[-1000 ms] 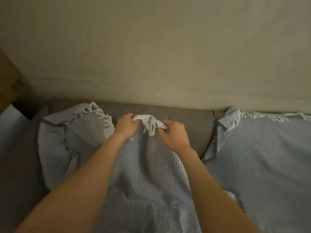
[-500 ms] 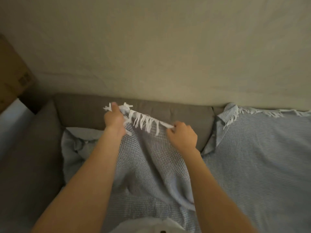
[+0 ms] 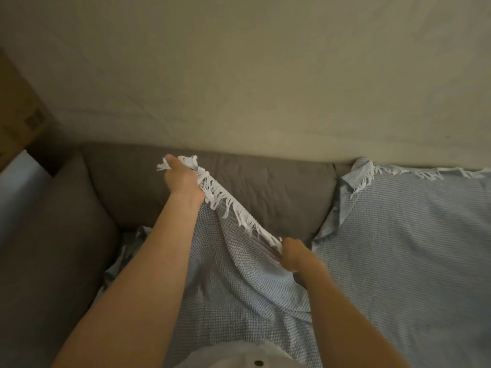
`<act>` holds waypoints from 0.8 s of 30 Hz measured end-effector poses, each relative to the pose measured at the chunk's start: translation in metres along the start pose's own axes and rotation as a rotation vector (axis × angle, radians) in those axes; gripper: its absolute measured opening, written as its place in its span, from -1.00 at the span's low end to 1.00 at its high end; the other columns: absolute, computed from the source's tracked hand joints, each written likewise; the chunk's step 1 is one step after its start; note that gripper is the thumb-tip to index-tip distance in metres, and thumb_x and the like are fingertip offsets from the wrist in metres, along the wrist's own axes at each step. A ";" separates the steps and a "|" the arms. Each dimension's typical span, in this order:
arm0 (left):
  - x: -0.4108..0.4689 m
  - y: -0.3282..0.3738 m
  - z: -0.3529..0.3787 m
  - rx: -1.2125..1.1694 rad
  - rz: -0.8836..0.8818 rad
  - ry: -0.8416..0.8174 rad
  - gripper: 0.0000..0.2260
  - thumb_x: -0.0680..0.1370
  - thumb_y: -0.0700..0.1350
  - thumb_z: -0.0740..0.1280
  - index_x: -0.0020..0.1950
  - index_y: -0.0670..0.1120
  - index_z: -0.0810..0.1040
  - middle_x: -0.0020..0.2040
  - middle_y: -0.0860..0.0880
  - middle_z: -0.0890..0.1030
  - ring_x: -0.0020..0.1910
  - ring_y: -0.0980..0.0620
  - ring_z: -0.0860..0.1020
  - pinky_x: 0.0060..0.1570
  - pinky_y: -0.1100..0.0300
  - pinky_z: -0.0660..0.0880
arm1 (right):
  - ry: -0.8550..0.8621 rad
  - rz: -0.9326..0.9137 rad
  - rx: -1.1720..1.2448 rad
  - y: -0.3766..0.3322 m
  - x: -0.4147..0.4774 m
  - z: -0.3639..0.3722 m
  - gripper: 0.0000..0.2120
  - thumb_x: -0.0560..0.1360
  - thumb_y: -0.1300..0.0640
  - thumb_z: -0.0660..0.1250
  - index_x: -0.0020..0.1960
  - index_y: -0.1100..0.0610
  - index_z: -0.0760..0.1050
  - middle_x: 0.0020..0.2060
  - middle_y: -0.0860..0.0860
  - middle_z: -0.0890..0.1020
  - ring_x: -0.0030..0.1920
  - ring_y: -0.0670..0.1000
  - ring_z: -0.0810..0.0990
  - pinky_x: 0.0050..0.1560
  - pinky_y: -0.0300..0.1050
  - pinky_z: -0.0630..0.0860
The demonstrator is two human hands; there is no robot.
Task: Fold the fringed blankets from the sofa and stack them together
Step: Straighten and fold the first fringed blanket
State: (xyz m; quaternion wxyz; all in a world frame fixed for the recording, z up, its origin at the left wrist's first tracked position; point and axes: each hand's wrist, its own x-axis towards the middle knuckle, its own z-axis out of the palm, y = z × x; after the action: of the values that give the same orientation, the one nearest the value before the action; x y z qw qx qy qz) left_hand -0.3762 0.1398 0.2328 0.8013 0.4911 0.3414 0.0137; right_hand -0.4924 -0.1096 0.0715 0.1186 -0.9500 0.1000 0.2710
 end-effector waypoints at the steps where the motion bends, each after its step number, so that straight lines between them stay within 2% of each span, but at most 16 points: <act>1: 0.001 0.000 0.000 -0.013 0.004 -0.005 -0.47 0.75 0.22 0.08 0.45 -0.19 0.44 0.05 -0.07 0.65 -0.01 -0.07 0.69 0.01 0.01 0.66 | -0.004 -0.015 0.006 0.001 0.002 -0.001 -0.73 0.62 0.10 0.30 0.25 0.21 0.50 0.24 0.16 0.62 0.19 0.20 0.62 0.08 0.01 0.52; 3: 0.004 -0.004 -0.003 0.014 0.027 -0.009 -0.47 0.74 0.23 0.11 0.42 -0.18 0.48 0.15 -0.10 0.67 0.09 -0.10 0.70 -0.03 0.07 0.66 | 0.010 -0.047 0.056 -0.003 0.006 -0.013 -0.75 0.66 0.09 0.26 0.23 0.25 0.50 0.20 0.20 0.61 0.13 0.21 0.62 -0.01 -0.02 0.48; 5: 0.009 -0.015 -0.005 0.100 0.051 -0.018 -0.56 0.72 0.18 0.21 0.27 -0.19 0.55 0.07 -0.08 0.67 0.06 -0.10 0.69 0.02 0.02 0.65 | 0.047 -0.116 0.160 -0.013 0.004 -0.037 -0.79 0.66 0.14 0.23 0.13 0.27 0.52 0.11 0.21 0.63 0.03 0.20 0.61 -0.07 -0.02 0.46; 7: 0.008 -0.026 -0.008 0.195 0.050 -0.078 -0.75 0.65 0.02 0.39 0.07 -0.18 0.59 0.00 -0.11 0.67 0.02 -0.13 0.68 0.05 -0.04 0.63 | 0.149 -0.225 0.282 -0.031 -0.005 -0.068 -0.82 0.61 0.23 0.23 -0.05 0.30 0.56 -0.07 0.21 0.68 -0.09 0.20 0.64 -0.13 0.02 0.52; 9: 0.003 -0.038 -0.012 0.376 0.051 -0.201 -0.83 0.54 -0.14 0.53 0.01 -0.20 0.61 0.00 -0.16 0.70 0.02 -0.16 0.70 0.06 -0.06 0.64 | 0.324 -0.314 0.409 -0.053 -0.017 -0.097 -0.81 0.58 0.28 0.25 -0.18 0.25 0.55 -0.28 0.11 0.65 -0.27 0.08 0.59 -0.23 -0.02 0.48; 11: -0.002 -0.047 -0.017 0.528 0.105 -0.422 -0.76 0.48 -0.19 0.61 0.08 -0.23 0.67 -0.01 -0.18 0.75 0.01 -0.17 0.74 -0.01 -0.06 0.70 | 0.506 -0.363 0.516 -0.070 -0.026 -0.116 -0.74 0.59 0.18 0.32 -0.28 0.12 0.52 -0.40 0.01 0.58 -0.39 -0.04 0.51 -0.33 -0.04 0.38; 12: -0.007 -0.049 -0.018 0.582 0.136 -0.557 -0.74 0.47 -0.20 0.62 0.12 -0.18 0.69 -0.01 -0.14 0.76 0.01 -0.12 0.75 -0.05 0.01 0.70 | 0.578 -0.364 0.543 -0.077 -0.027 -0.123 -0.72 0.59 0.11 0.35 -0.29 0.11 0.55 -0.43 0.02 0.58 -0.40 -0.03 0.52 -0.36 -0.04 0.37; 14: -0.015 -0.052 -0.018 0.728 0.185 -0.809 -0.68 0.49 -0.22 0.59 0.23 -0.07 0.68 0.07 -0.05 0.77 0.08 -0.02 0.74 0.05 0.11 0.67 | 0.658 -0.376 0.567 -0.088 -0.029 -0.133 -0.74 0.54 0.06 0.42 -0.31 0.09 0.61 -0.47 -0.01 0.58 -0.43 -0.05 0.53 -0.42 -0.04 0.37; 15: -0.014 -0.054 -0.016 0.808 0.212 -0.863 -0.67 0.52 -0.23 0.57 0.26 -0.06 0.66 0.09 -0.05 0.77 0.11 -0.01 0.73 0.15 0.07 0.66 | 0.674 -0.388 0.571 -0.092 -0.029 -0.137 -0.75 0.51 0.06 0.45 -0.34 0.06 0.61 -0.49 -0.04 0.57 -0.46 -0.07 0.52 -0.46 -0.07 0.35; 17: -0.008 -0.056 -0.013 0.919 0.298 -0.845 -0.75 0.57 -0.28 0.45 0.24 -0.12 0.65 0.03 -0.13 0.76 0.07 -0.09 0.74 0.23 -0.11 0.63 | 0.701 -0.407 0.547 -0.099 -0.031 -0.145 -0.73 0.45 0.03 0.46 -0.40 -0.06 0.52 -0.51 -0.08 0.52 -0.45 -0.08 0.47 -0.44 -0.12 0.33; 19: -0.001 -0.055 -0.010 0.952 0.378 -0.774 -0.77 0.61 -0.26 0.32 0.22 -0.11 0.65 -0.07 -0.18 0.76 -0.03 -0.17 0.74 0.19 -0.22 0.62 | 0.702 -0.425 0.528 -0.102 -0.030 -0.149 -0.72 0.43 0.02 0.44 -0.41 -0.14 0.45 -0.50 -0.11 0.50 -0.41 -0.06 0.48 -0.39 -0.14 0.32; 20: 0.000 -0.052 -0.008 0.945 0.416 -0.748 -0.72 0.62 -0.24 0.32 0.29 -0.03 0.63 -0.02 -0.11 0.76 0.00 -0.11 0.74 0.22 -0.19 0.62 | 0.693 -0.439 0.522 -0.101 -0.028 -0.150 -0.73 0.44 0.02 0.43 -0.39 -0.11 0.46 -0.49 -0.10 0.51 -0.41 -0.06 0.48 -0.39 -0.13 0.33; 22: 0.001 -0.044 -0.006 0.905 0.475 -0.786 -0.43 0.59 -0.27 0.41 0.54 0.10 0.42 0.21 0.20 0.66 0.20 0.13 0.66 0.31 0.09 0.58 | 0.662 -0.477 0.517 -0.101 -0.025 -0.150 -0.74 0.50 0.00 0.44 -0.32 0.01 0.51 -0.45 -0.06 0.55 -0.41 -0.07 0.49 -0.40 -0.05 0.39; 23: 0.001 -0.041 -0.003 0.915 0.481 -0.849 -0.31 0.56 -0.31 0.42 0.60 0.13 0.32 0.26 0.34 0.58 0.24 0.24 0.61 0.30 0.22 0.55 | 0.633 -0.501 0.523 -0.101 -0.024 -0.149 -0.74 0.52 -0.02 0.45 -0.28 0.06 0.53 -0.43 -0.05 0.56 -0.40 -0.08 0.50 -0.36 -0.03 0.42; 24: 0.001 -0.039 -0.001 0.964 0.476 -0.900 -0.30 0.55 -0.34 0.42 0.58 0.16 0.33 0.25 0.39 0.57 0.21 0.30 0.60 0.29 0.24 0.55 | 0.599 -0.529 0.540 -0.101 -0.024 -0.149 -0.74 0.54 -0.03 0.46 -0.24 0.08 0.55 -0.40 -0.05 0.59 -0.39 -0.11 0.51 -0.34 -0.07 0.44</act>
State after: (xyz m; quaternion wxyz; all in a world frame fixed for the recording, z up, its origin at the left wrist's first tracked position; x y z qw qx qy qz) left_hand -0.3882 0.1209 0.2014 0.5330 0.8110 -0.1723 -0.1688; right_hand -0.4132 -0.0517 0.2245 0.3920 -0.9143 -0.0485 -0.0896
